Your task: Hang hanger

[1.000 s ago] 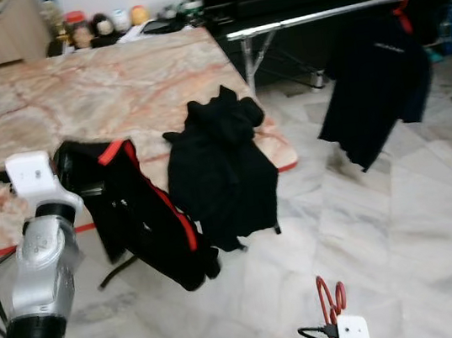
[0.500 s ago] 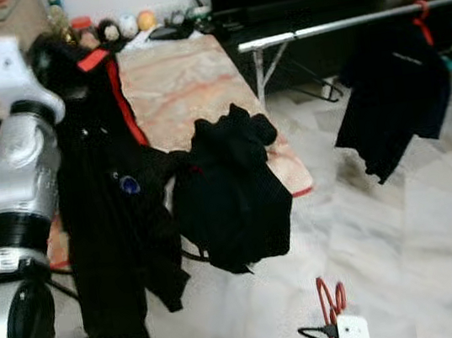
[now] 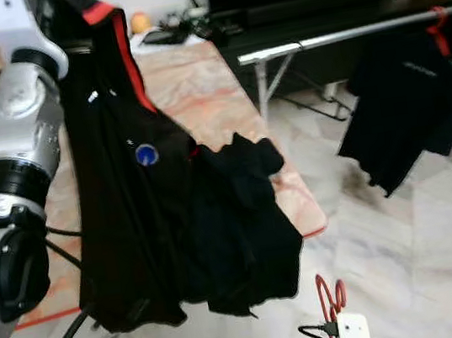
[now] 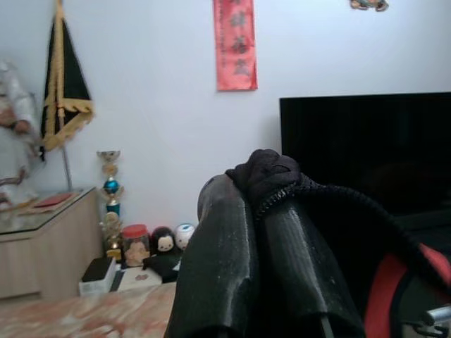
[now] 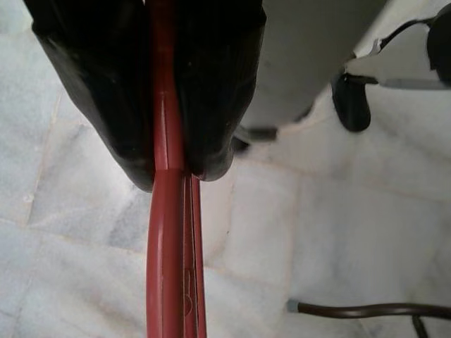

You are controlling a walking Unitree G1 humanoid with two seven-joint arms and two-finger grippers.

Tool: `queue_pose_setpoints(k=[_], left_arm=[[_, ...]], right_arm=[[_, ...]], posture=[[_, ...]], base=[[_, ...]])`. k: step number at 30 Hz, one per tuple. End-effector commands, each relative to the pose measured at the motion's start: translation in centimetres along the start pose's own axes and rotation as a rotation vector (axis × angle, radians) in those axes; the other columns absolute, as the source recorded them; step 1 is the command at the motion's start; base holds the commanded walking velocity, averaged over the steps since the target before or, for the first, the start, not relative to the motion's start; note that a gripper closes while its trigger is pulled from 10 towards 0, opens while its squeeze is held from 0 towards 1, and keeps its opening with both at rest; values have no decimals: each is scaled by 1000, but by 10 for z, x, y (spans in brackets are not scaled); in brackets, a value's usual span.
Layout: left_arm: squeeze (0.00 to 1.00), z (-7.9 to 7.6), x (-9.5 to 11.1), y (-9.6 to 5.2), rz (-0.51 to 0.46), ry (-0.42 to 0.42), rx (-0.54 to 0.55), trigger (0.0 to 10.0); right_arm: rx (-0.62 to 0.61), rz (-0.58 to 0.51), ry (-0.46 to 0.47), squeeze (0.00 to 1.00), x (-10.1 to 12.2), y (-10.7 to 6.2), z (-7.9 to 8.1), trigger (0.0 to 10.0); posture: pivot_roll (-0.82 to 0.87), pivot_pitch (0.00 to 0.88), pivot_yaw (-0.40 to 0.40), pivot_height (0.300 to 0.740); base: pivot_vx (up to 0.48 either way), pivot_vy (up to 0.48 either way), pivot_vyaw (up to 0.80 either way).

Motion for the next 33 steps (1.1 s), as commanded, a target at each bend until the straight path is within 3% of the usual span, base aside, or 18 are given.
queue_pose_setpoints(k=[1, 5, 7, 8, 13, 17, 20, 21, 22, 23, 24, 31, 33], left_arm=[[0, -15, 7, 3, -30, 4, -42, 10000], [0, -23, -35, -18, 80, -14, -114, 10000], [0, -26, -61, -38, 148, -20, -172, 10000], [0, -26, -77, -55, 197, -18, -205, 10000], [0, -19, -100, -95, 299, -61, -206, 10000], [0, -27, -115, -136, 410, -41, -253, 10000], [0, -33, -115, -149, 437, -54, -278, 10000], [125, -35, -115, -154, 449, -64, -281, 10000], [125, -35, -115, -154, 449, -64, -281, 10000], [933, -36, -115, -158, 465, -62, -291, 10000], [1000, -37, -115, -160, 471, -54, -297, 10000], [1000, -35, -114, -175, 531, -1, -315, 10000], [1000, -33, -122, -190, 586, 15, -321, 10000]], right_arm=[[-25, 9, -7, 0, -3, -1, -11, 10000], [-23, 11, -9, 0, -4, -1, -11, 10000], [-22, 14, -9, 0, -6, -1, -10, 10000], [-22, 17, -10, 0, -7, -2, -9, 10000], [-21, 27, -15, 0, -11, -2, -9, 10000], [-14, 31, -23, 0, -13, -3, -8, 10000], [-14, 30, -23, 0, -13, -3, -8, 10000], [-14, 30, -23, 0, -13, -3, -7, 10000], [-14, 30, -23, 0, -13, -3, -7, 10000], [-14, 31, -23, 0, -13, -3, -7, 10000], [-13, 31, -23, 0, -13, -3, -7, 10000], [-12, 32, -22, 0, -14, -3, -6, 10000], [-12, 33, -21, 0, -14, -3, -6, 10000]], posture=[[-4, 0, -16, 740], [-6, 0, -16, 740], [-9, 0, -16, 740], [-8, 0, -16, 740], [2, 0, -20, 740], [4, 0, -17, 740], [1, 0, -11, 740], [-1, 0, -5, 740], [-1, 0, -5, 740], [-6, 0, -2, 740], [-6, 0, -2, 740], [-11, 0, 7, 740], [-6, 0, 4, 740]], base=[[337, 0, 0], [0, 0, 0], [0, 0, 0], [0, 0, 0], [0, 0, 0], [0, 0, 0], [0, 0, 0], [0, 0, 0], [0, 0, 0], [0, 0, 0], [0, 0, 0], [0, 0, 0], [0, 0, 0]])
Point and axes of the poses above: a point about 5 cm out from each wrist's last joint towards the gripper, its own y axis pointing out of the wrist towards the gripper, its own x axis along the axis of the wrist's last joint, z = x × y, the point moved 3 cm from there along y, pointing out of the wrist towards the gripper, and after that the axes turned 8 degrees about -y, right-handed, at the moved point
